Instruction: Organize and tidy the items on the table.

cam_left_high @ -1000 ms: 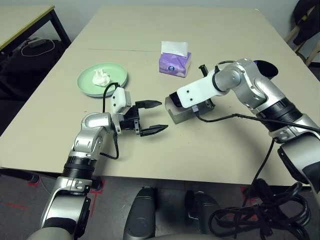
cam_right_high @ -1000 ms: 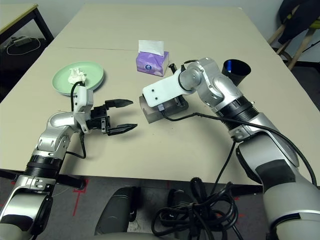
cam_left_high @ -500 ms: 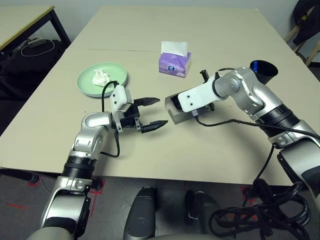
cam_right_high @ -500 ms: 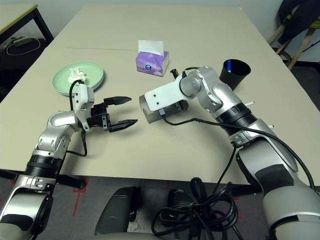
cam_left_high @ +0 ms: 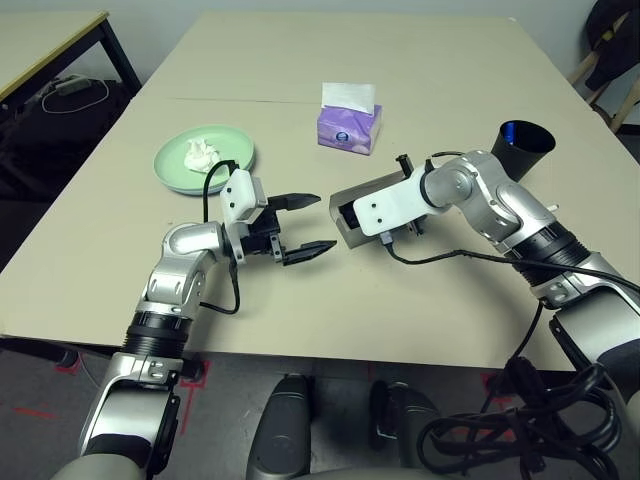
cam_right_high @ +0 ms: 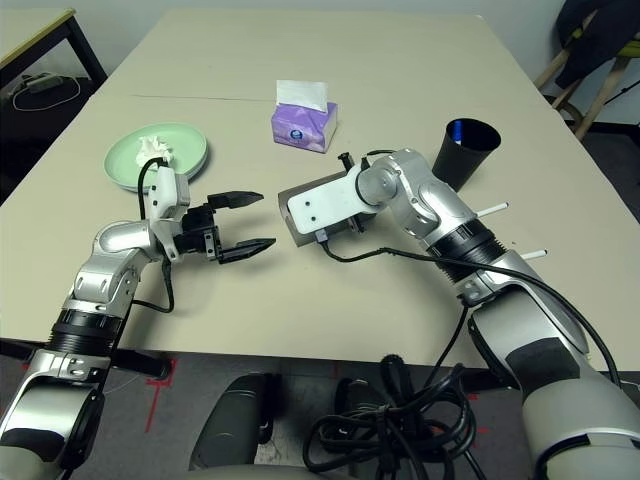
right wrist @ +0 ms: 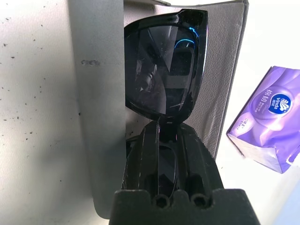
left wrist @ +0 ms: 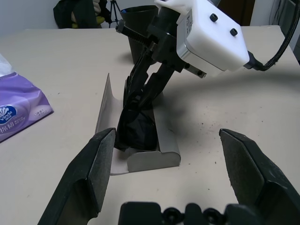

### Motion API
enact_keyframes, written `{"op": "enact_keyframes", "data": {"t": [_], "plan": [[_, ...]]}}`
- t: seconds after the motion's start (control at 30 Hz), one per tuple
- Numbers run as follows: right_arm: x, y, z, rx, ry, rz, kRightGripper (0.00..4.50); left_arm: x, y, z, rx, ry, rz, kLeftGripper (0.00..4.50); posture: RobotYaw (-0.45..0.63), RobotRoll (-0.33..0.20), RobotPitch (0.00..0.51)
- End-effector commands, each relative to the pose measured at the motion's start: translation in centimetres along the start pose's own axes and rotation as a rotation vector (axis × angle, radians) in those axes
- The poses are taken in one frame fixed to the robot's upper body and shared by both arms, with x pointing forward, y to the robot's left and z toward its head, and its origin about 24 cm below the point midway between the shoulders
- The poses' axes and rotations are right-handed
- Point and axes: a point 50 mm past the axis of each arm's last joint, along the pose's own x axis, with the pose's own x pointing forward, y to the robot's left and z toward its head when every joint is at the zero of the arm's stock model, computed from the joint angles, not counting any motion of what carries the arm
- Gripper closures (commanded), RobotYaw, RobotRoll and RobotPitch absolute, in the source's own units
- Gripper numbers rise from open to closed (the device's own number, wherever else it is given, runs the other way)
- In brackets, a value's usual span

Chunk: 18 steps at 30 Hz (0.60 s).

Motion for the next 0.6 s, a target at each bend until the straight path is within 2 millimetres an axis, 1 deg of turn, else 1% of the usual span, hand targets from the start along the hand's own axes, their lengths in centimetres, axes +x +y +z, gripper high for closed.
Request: {"op": "enact_keyframes", "data": {"t": [0.03, 0.37, 0.43, 0.47, 0.6], "plan": [[-0.14, 0.10, -0.14, -0.024, 0.017, 0.012, 4.11, 0.19, -0.17, 0.02, 0.008, 0.014, -0.017, 0.00, 0.23, 0.000, 0.102], [-0.61, 0.11, -0.52, -0.044, 0.022, 0.037, 4.11, 0.33, -0.10, -0.05, 0.008, 0.014, -0.019, 0.00, 0.23, 0.000, 0.097], [-0.74, 0.05, -0.47, -0.047, 0.017, 0.038, 3.37, 0.32, -0.07, -0.07, 0.008, 0.016, -0.019, 0.00, 0.22, 0.000, 0.095], [-0.82, 0.03, -0.41, -0.049, 0.013, 0.040, 3.12, 0.32, -0.05, -0.07, 0.008, 0.016, -0.019, 0.00, 0.22, 0.000, 0.094], [-1.02, 0.00, -0.18, -0.046, 0.001, 0.051, 1.57, 0.32, 0.01, -0.10, 0.008, 0.015, -0.020, 0.00, 0.22, 0.000, 0.094]]}}
